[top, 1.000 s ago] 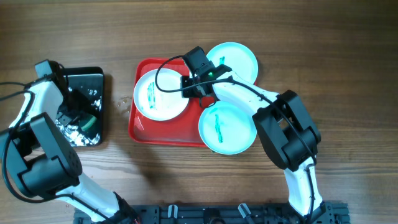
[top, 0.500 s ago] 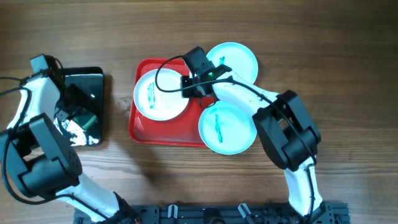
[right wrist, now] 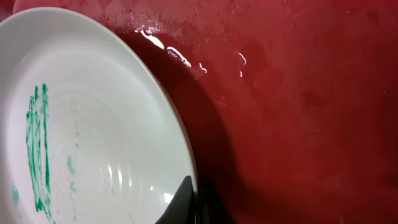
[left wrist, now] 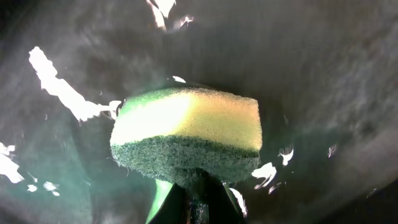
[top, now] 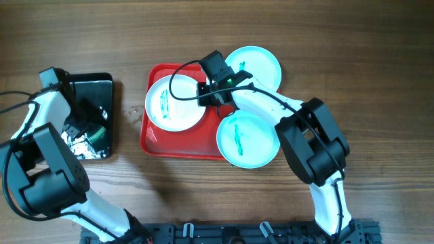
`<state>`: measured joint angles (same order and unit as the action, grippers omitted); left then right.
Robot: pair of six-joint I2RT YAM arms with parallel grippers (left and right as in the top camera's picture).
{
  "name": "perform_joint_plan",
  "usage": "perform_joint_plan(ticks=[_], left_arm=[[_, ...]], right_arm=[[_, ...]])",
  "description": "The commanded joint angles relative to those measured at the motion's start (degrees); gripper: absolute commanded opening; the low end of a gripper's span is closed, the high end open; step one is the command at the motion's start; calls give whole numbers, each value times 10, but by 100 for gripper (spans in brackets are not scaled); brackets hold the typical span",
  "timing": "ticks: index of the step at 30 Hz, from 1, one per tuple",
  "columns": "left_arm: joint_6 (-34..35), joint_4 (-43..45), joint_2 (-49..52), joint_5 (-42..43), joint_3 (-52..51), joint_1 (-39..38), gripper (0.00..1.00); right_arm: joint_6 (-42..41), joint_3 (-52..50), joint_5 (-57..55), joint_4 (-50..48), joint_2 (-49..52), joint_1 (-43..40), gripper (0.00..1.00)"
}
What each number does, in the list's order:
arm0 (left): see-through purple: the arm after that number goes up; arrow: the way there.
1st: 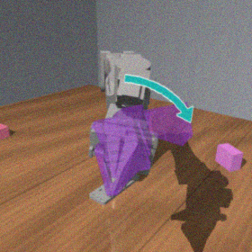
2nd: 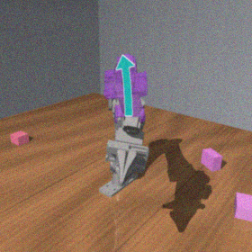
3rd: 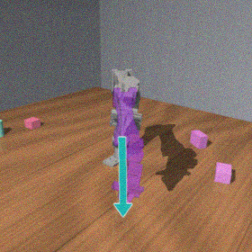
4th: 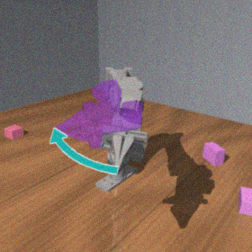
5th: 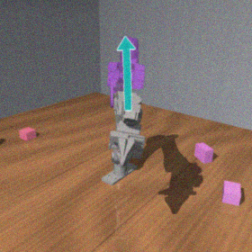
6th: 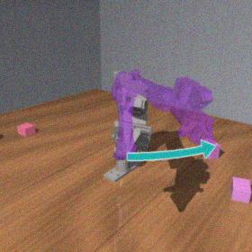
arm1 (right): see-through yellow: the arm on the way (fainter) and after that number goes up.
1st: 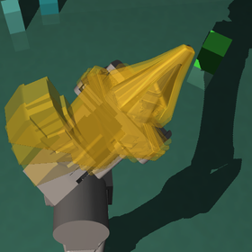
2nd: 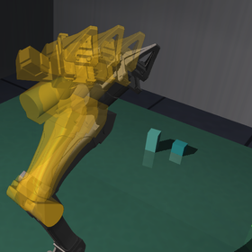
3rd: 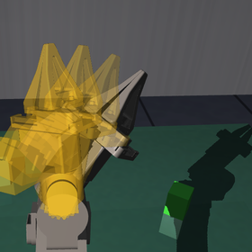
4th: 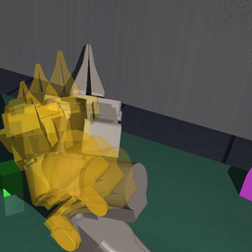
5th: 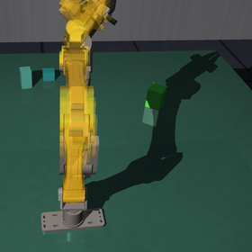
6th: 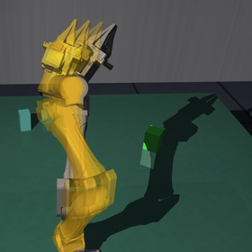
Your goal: Clean dirty plates on tray and stack at the side
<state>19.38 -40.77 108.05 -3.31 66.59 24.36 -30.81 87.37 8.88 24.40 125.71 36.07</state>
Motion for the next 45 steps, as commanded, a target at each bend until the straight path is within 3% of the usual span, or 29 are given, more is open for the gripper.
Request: perform_joint_plan(ticks=[1,4,11,15,21,28,30,33,35,37,41,45], left_arm=[[-58,-42,-41,85,36,-3,4],[-102,-72,-97,173,63,-17,4],[-137,-65,-125,172,63,-185,4],[-164,-12,-105,102,62,-284,4],[-164,33,0,99,62,-332,4],[-126,13,82,51,62,-335,4],[-127,-29,92,97,62,-335,4],[-303,-97,92,301,62,-335,4],[-309,-99,92,295,62,-335,4],[-253,-61,92,237,62,-335,4],[-64,56,92,38,62,-335,4],[77,76,92,-109,62,-335,4]], right_arm=[[-9,7,0,-5,23,1,4],[-6,8,17,-3,23,0,4],[9,8,112,26,19,-38,4],[12,8,115,35,19,-48,4],[12,8,111,31,19,-48,4],[10,8,104,26,19,-48,4],[10,8,102,27,19,-48,4],[10,8,102,21,19,-48,4],[10,8,102,22,19,-48,5],[10,8,102,22,19,-48,4],[10,8,102,22,19,-48,4],[10,7,100,22,19,-48,4]])
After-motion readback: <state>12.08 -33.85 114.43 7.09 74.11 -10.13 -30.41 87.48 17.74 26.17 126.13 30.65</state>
